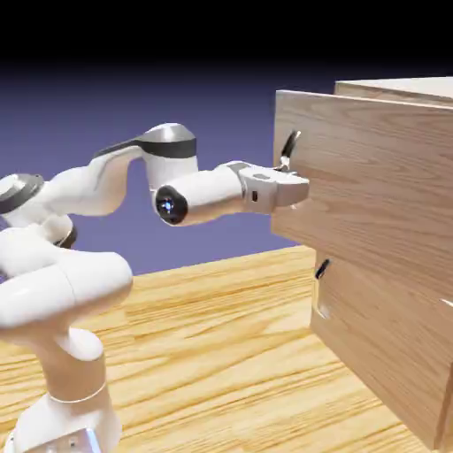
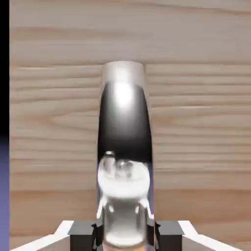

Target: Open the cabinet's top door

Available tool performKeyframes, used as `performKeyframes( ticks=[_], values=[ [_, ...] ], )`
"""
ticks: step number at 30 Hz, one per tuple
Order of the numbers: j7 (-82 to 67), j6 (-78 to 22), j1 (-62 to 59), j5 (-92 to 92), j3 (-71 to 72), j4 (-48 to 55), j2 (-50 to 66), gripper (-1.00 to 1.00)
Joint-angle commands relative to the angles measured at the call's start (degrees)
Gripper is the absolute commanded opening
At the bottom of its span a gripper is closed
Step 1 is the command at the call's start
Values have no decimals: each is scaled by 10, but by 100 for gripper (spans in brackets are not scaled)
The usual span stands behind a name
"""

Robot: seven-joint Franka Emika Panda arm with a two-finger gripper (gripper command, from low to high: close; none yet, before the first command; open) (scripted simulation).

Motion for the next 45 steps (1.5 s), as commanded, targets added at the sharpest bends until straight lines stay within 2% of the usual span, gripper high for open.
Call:
performKeyframes(
  ticks=[1,13,24,32,45],
  values=[
    [-7,-24,-5,-11,-13,-9,4,-100],
    [-115,-323,-144,-182,-161,-42,105,-100],
    [-313,-568,-345,-430,-205,58,310,-100],
    [-462,-620,-438,-615,-171,182,476,-100],
    [-549,-591,-493,-824,-99,389,746,-100]
  ],
)
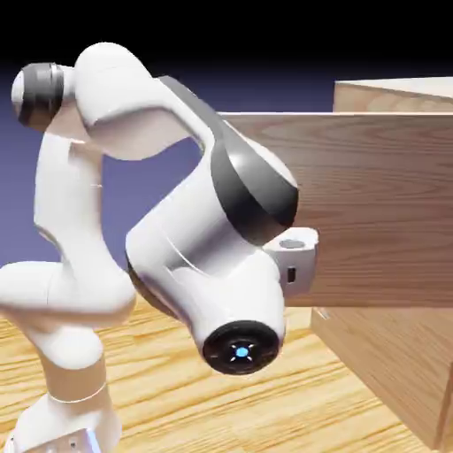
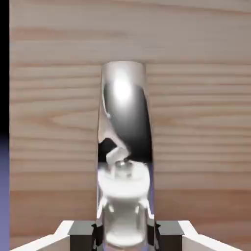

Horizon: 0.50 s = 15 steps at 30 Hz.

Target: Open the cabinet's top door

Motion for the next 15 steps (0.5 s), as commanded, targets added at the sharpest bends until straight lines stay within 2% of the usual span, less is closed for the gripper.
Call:
performKeyframes(
  ticks=[1,15],
  values=[
    [2,4,-1,-12,5,16,21,-100],
    [88,21,57,-153,41,250,312,-100]
  ],
)
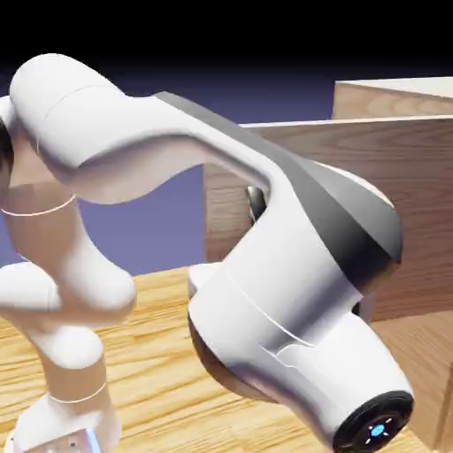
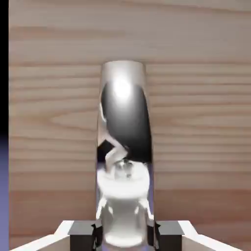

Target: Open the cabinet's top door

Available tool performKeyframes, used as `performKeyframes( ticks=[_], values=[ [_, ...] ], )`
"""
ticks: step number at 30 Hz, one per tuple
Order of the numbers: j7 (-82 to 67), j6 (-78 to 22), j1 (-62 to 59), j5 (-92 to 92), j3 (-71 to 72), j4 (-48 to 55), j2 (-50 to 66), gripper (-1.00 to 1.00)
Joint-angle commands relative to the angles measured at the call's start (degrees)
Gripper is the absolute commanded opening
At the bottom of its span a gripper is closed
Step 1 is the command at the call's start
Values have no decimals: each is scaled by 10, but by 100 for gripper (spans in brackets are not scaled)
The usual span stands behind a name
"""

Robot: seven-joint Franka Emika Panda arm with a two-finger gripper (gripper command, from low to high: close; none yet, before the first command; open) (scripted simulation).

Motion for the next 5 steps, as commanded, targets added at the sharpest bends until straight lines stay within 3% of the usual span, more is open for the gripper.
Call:
performKeyframes(
  ticks=[1,5],
  values=[
    [10,-2,8,-8,0,20,21,-100],
    [40,-17,38,-30,-1,84,83,-100]
  ],
)
